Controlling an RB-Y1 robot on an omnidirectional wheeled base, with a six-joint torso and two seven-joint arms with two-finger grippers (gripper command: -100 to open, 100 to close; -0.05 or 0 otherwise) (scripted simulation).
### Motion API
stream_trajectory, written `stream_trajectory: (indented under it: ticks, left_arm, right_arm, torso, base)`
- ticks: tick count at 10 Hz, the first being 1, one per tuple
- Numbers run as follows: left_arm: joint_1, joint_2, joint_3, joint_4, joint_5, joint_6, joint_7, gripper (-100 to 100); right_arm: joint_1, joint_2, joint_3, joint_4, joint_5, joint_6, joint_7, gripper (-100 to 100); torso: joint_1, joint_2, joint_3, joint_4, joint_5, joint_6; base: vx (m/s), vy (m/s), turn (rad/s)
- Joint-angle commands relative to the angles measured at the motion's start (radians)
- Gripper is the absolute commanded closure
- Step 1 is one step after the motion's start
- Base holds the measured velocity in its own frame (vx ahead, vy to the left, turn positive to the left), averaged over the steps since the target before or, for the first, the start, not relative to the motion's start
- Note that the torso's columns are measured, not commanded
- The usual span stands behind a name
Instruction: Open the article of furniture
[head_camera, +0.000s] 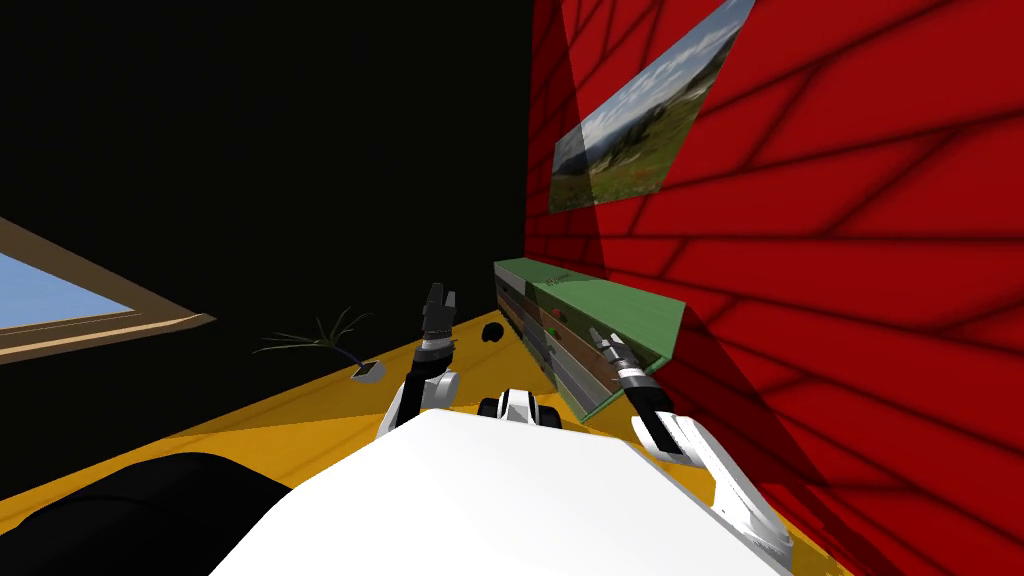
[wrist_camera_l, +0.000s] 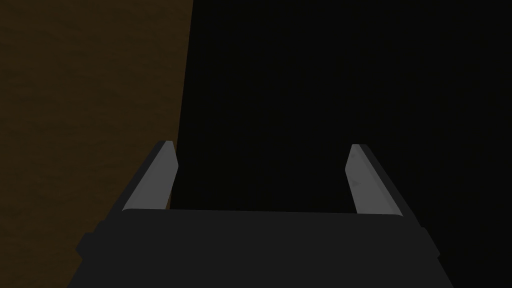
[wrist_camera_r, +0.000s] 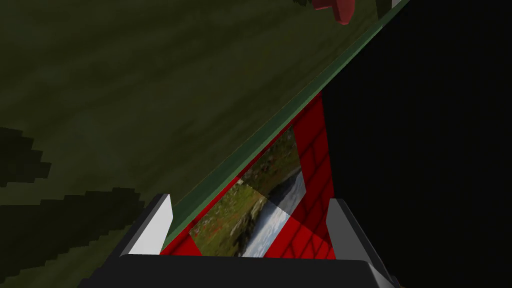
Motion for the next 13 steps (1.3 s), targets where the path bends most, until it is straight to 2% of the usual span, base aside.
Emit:
stream_trajectory:
  ticks: [1, 2, 3, 4, 5, 6, 7, 8, 9, 10, 11, 12, 13]
  left_arm:
    - [0.0, 0.0, 0.0, 0.0, 0.0, 0.0, 0.0, 0]
    - [0.0, 0.0, 0.0, 0.0, 0.0, 0.0, 0.0, 0]
    - [0.0, 0.0, 0.0, 0.0, 0.0, 0.0, 0.0, 0]
    - [0.0, 0.0, 0.0, 0.0, 0.0, 0.0, 0.0, 0]
    - [0.0, 0.0, 0.0, 0.0, 0.0, 0.0, 0.0, 0]
    - [0.0, 0.0, 0.0, 0.0, 0.0, 0.0, 0.0, 0]
    - [0.0, 0.0, 0.0, 0.0, 0.0, 0.0, 0.0, 0]
    - [0.0, 0.0, 0.0, 0.0, 0.0, 0.0, 0.0, 0]
    - [0.0, 0.0, 0.0, 0.0, 0.0, 0.0, 0.0, 0]
    - [0.0, 0.0, 0.0, 0.0, 0.0, 0.0, 0.0, 0]
    - [0.0, 0.0, 0.0, 0.0, 0.0, 0.0, 0.0, 0]
    - [0.0, 0.0, 0.0, 0.0, 0.0, 0.0, 0.0, 0]
    - [0.0, 0.0, 0.0, 0.0, 0.0, 0.0, 0.0, 0]
  right_arm:
    - [-0.005, -0.017, -0.023, 0.041, 0.071, 0.018, 0.008, -100]
    - [-0.005, -0.017, -0.023, 0.041, 0.087, 0.018, 0.008, -100]
    - [-0.009, -0.03, -0.037, 0.069, 0.124, 0.032, 0.013, -100]
    - [-0.009, -0.03, -0.037, 0.069, 0.139, 0.032, 0.013, -100]
    - [-0.014, -0.043, -0.05, 0.097, 0.176, 0.045, 0.018, -100]
    - [-0.014, -0.043, -0.05, 0.097, 0.191, 0.045, 0.018, -100]
    - [-0.018, -0.056, -0.064, 0.126, 0.229, 0.059, 0.023, -100]
    - [-0.018, -0.056, -0.064, 0.126, 0.242, 0.059, 0.023, -100]
    - [-0.022, -0.07, -0.077, 0.154, 0.279, 0.072, 0.027, -100]
    - [-0.022, -0.07, -0.077, 0.154, 0.292, 0.072, 0.027, -100]
    - [-0.027, -0.084, -0.09, 0.183, 0.331, 0.086, 0.032, -100]
    - [-0.027, -0.084, -0.09, 0.183, 0.341, 0.086, 0.032, -100]
    - [-0.031, -0.098, -0.103, 0.211, 0.38, 0.099, 0.036, -100]
  torso:
    - [-0.002, -0.001, -0.001, -0.001, -0.001, -0.003]
    - [0.0, 0.0, 0.0, 0.0, 0.0, -0.001]
    - [-0.001, 0.004, 0.002, 0.001, 0.0, 0.0]
    - [0.001, 0.004, 0.003, 0.001, 0.0, 0.0]
    - [-0.001, 0.003, 0.002, 0.001, 0.0, -0.001]
    - [0.002, 0.003, 0.002, 0.001, 0.001, 0.0]
    - [-0.001, 0.004, 0.002, 0.001, 0.0, 0.0]
    - [0.001, 0.004, 0.002, 0.001, 0.0, 0.001]
    - [-0.001, 0.006, 0.003, 0.002, 0.0, 0.0]
    - [-0.001, 0.006, 0.003, 0.002, 0.0, 0.001]
    - [0.0, 0.005, 0.003, 0.002, 0.0, 0.0]
    - [0.002, 0.005, 0.003, 0.002, 0.001, 0.001]
    - [0.0, 0.005, 0.003, 0.002, 0.001, 0.001]
  base:
    - [0.09, 0.15, -0.007]
    - [0.076, 0.126, -0.009]
    - [0.1, 0.145, -0.043]
    - [0.084, 0.137, -0.039]
    - [0.087, 0.173, -0.017]
    - [0.087, 0.138, -0.023]
    - [0.109, 0.167, -0.036]
    - [0.08, 0.129, -0.025]
    - [0.081, 0.123, -0.033]
    - [0.091, 0.119, -0.019]
    - [0.077, 0.161, -0.032]
    - [0.076, 0.129, -0.025]
    - [0.104, 0.125, -0.032]
